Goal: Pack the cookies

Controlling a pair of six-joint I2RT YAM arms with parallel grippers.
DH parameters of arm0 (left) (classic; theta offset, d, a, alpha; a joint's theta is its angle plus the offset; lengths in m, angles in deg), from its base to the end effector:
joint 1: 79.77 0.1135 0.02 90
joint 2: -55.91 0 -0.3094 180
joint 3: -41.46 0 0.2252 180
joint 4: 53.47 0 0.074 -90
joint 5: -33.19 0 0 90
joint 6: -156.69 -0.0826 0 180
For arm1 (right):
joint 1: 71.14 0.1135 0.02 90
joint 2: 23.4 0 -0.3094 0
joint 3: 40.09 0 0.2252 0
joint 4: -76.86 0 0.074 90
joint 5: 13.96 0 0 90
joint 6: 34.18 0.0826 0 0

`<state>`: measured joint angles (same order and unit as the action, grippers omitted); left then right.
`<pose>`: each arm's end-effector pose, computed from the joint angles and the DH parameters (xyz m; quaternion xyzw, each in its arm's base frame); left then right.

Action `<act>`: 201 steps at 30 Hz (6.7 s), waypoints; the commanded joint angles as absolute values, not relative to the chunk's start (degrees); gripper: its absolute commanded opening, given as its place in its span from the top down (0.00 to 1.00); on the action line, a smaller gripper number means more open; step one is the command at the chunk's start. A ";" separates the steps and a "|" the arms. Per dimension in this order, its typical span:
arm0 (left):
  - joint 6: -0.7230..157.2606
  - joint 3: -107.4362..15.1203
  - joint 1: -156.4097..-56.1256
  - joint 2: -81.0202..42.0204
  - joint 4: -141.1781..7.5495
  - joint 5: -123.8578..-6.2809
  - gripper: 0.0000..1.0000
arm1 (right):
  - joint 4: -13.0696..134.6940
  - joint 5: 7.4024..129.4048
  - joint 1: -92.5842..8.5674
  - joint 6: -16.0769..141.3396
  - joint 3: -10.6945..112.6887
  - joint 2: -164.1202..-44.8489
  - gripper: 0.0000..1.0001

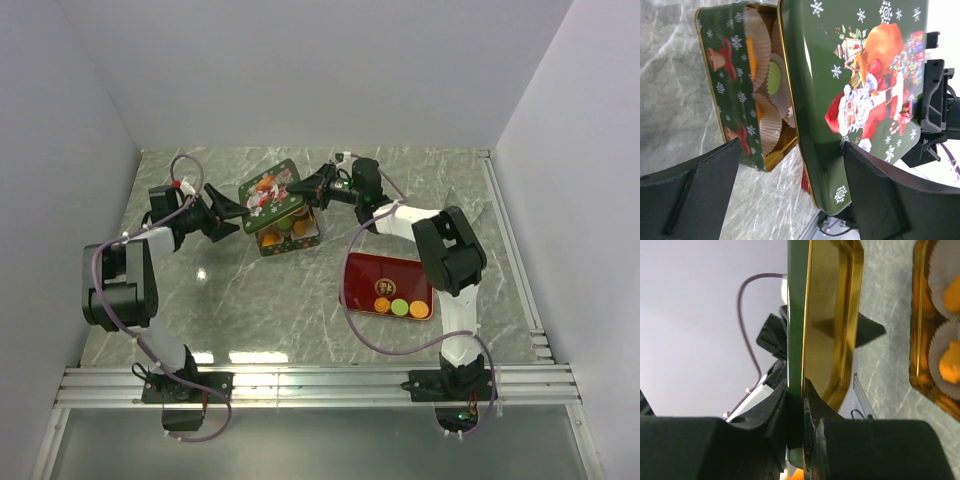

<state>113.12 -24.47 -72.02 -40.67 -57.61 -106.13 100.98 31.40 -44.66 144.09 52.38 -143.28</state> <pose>0.3594 -0.0143 0.2331 -0.1946 0.8050 -0.4883 0.2749 0.4276 0.2778 0.2705 0.1216 0.7111 0.6838 0.1098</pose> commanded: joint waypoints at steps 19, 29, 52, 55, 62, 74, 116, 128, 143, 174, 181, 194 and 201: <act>114.94 -29.80 -75.81 -51.76 -51.34 -105.59 0.21 | 100.78 30.34 -44.86 137.47 54.38 -148.03 1.00; 113.54 -32.69 -76.87 -55.18 -53.44 -104.62 0.30 | 98.68 30.34 -47.05 134.05 51.92 -148.91 1.00; 104.83 -45.17 -81.70 -59.23 -66.81 -100.14 0.35 | 83.38 30.78 -51.53 122.97 48.49 -146.01 0.44; 104.40 -46.14 -81.70 -59.93 -67.51 -100.23 0.36 | 77.77 31.57 -52.15 119.73 49.10 -144.61 0.41; 103.87 -47.82 -81.70 -61.25 -68.48 -100.31 0.37 | 56.59 36.40 -52.94 106.19 56.22 -142.85 0.23; 103.08 -50.89 -81.70 -63.27 -70.94 -100.84 0.39 | 42.43 42.64 -56.10 97.13 55.62 -138.99 0.22; 108.88 -80.33 -88.64 -70.83 -108.99 -79.31 0.32 | 45.49 37.47 -50.22 103.89 64.49 -149.61 0.56; 108.96 -83.50 -90.14 -71.89 -113.57 -75.71 0.29 | 50.07 35.35 -49.60 107.58 62.11 -149.79 0.56; 108.97 -84.64 -90.05 -72.33 -114.09 -74.91 0.28 | 39.80 42.20 -54.34 97.66 59.83 -146.98 0.44; 107.91 -84.99 -90.14 -73.20 -114.01 -74.74 0.29 | 58.76 24.91 -56.03 105.29 60.52 -136.34 0.57; 107.65 -84.03 -90.14 -72.85 -113.48 -74.91 0.29 | 67.28 19.63 -51.63 112.84 63.78 -138.71 0.63; 106.59 -82.45 -90.05 -71.63 -113.83 -74.91 0.30 | 72.14 18.03 -47.84 115.85 61.33 -149.43 0.73; 105.89 -80.78 -89.70 -70.66 -113.30 -75.00 0.30 | 57.28 23.66 -47.76 104.86 60.88 -152.69 0.77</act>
<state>107.64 -82.24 -89.57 -72.93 -112.49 -75.24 64.06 20.21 -47.56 111.02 61.25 -151.85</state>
